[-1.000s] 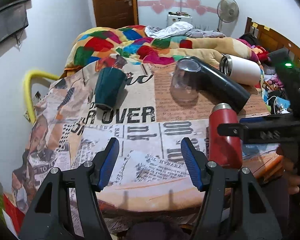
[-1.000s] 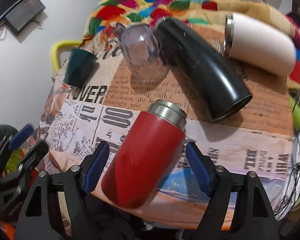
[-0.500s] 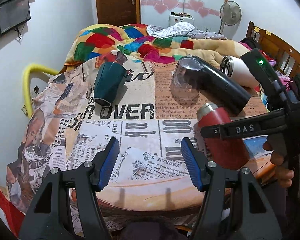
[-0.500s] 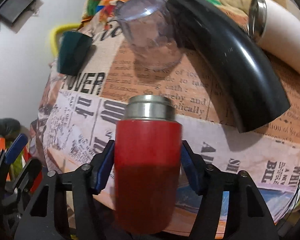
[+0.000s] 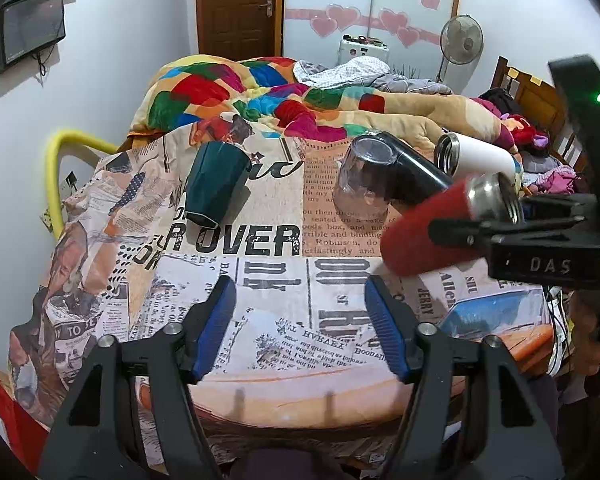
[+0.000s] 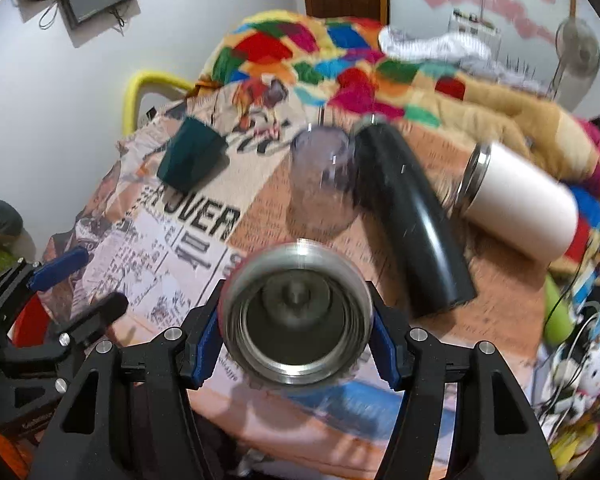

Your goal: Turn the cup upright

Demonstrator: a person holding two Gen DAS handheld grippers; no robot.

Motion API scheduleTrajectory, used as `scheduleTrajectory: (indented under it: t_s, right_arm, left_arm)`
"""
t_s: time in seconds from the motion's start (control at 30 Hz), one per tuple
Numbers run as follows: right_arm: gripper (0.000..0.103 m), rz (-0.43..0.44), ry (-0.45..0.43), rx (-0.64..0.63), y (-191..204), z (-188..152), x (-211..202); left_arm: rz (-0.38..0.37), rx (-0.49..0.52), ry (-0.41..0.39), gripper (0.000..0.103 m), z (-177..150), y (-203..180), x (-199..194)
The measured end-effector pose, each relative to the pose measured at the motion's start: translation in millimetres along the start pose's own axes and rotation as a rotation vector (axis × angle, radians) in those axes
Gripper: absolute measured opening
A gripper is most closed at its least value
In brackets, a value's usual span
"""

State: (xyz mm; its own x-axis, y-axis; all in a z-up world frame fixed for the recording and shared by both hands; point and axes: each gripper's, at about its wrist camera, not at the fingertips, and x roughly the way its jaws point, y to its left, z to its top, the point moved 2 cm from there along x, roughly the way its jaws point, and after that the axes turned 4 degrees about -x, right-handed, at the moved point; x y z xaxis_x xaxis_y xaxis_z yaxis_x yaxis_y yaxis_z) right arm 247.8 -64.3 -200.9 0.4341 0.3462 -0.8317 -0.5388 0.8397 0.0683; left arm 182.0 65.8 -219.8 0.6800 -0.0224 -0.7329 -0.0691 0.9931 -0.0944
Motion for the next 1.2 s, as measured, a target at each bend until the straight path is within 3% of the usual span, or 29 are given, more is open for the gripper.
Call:
scheduleTrajectory:
  t_s: [0.2, 0.83, 0.93, 1.07, 1.2]
  right_arm:
    - [0.059, 0.001, -0.038, -0.011, 2.1, 12.0, -3.7]
    - [0.060, -0.019, 0.025, -0.075, 18.2, -8.8, 19.1]
    - [0.069, 0.024, 0.064, -0.053, 18.9, -10.7, 20.9]
    - [0.069, 0.026, 0.073, -0.037, 18.6, -16.3, 12.7]
    - [0.069, 0.052, 0.018, -0.034, 19.8, -23.4, -16.0]
  left_arm:
    - [-0.006, -0.013, -0.002, 0.070, 4.8, 0.0, 0.9]
    - [0.008, -0.059, 0.021, 0.073, 0.2, 10.6, 3.9]
    - [0.006, -0.067, 0.013, 0.073, 2.0, 10.6, -1.5]
    - [-0.003, -0.069, -0.014, 0.073, 5.5, 8.2, -15.5]
    - [-0.016, -0.063, -0.060, 0.073, 12.6, 2.4, -38.0]
